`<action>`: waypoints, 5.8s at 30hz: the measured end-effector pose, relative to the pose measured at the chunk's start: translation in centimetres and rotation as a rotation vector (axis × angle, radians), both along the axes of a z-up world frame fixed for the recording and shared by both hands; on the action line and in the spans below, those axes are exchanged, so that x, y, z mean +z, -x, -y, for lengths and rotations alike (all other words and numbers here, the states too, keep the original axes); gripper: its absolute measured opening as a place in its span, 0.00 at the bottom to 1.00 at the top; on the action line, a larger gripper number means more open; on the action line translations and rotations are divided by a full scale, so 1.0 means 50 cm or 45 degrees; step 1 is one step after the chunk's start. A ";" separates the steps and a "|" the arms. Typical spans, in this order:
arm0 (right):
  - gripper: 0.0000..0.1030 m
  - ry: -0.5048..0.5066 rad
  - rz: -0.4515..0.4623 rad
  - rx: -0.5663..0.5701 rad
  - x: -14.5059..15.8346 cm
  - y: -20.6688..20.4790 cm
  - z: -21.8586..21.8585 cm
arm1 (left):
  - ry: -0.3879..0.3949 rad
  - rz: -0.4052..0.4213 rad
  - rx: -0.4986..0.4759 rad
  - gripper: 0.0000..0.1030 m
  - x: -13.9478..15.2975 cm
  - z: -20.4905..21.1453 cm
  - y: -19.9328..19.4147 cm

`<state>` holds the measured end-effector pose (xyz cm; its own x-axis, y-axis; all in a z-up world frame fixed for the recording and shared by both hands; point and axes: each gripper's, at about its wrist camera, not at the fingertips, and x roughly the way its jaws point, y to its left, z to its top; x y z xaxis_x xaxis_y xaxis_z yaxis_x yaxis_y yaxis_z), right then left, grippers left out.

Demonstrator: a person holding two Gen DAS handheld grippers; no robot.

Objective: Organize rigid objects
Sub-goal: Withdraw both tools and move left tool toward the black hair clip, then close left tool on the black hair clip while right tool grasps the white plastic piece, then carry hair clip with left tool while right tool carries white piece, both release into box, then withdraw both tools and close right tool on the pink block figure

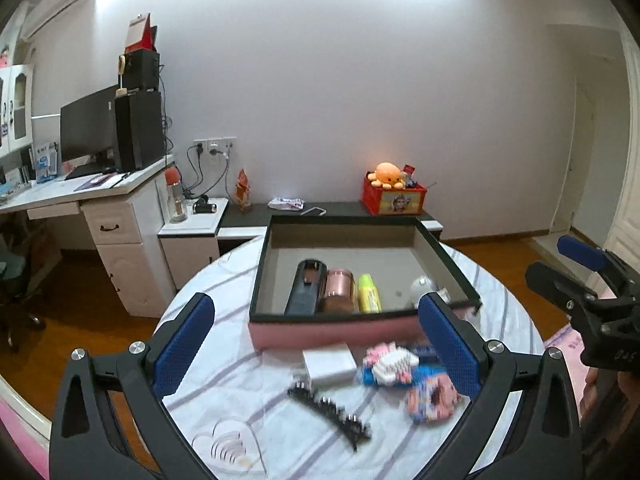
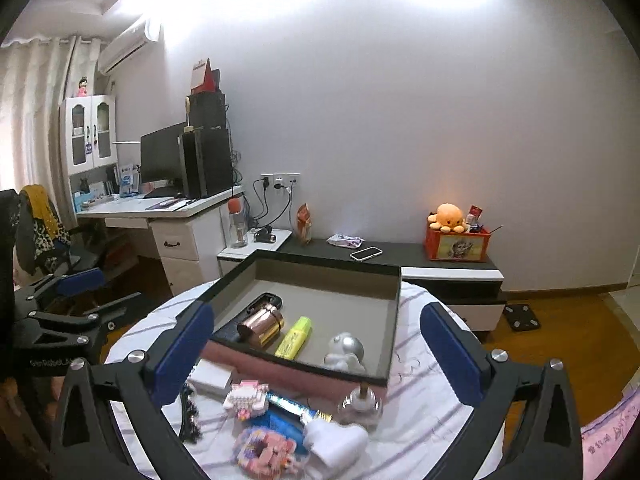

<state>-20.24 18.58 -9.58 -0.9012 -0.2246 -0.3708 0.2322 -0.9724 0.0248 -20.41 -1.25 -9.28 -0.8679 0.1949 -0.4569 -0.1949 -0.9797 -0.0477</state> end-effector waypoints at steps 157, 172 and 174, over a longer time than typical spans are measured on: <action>1.00 -0.093 -0.030 -0.137 -0.015 -0.040 0.010 | 0.141 -0.080 0.116 1.00 -0.013 -0.016 -0.027; 1.00 -0.078 0.063 -0.168 -0.053 -0.090 -0.008 | 0.172 -0.056 0.122 1.00 -0.025 0.003 -0.078; 1.00 -0.063 0.105 -0.158 -0.066 -0.081 -0.010 | 0.181 -0.036 0.128 1.00 -0.037 0.003 -0.074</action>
<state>-16.18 19.07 -12.88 -0.8870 -0.0929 -0.4523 0.1091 -0.9940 -0.0098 -16.72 -1.41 -11.12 -0.8926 0.0420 -0.4488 -0.0951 -0.9908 0.0964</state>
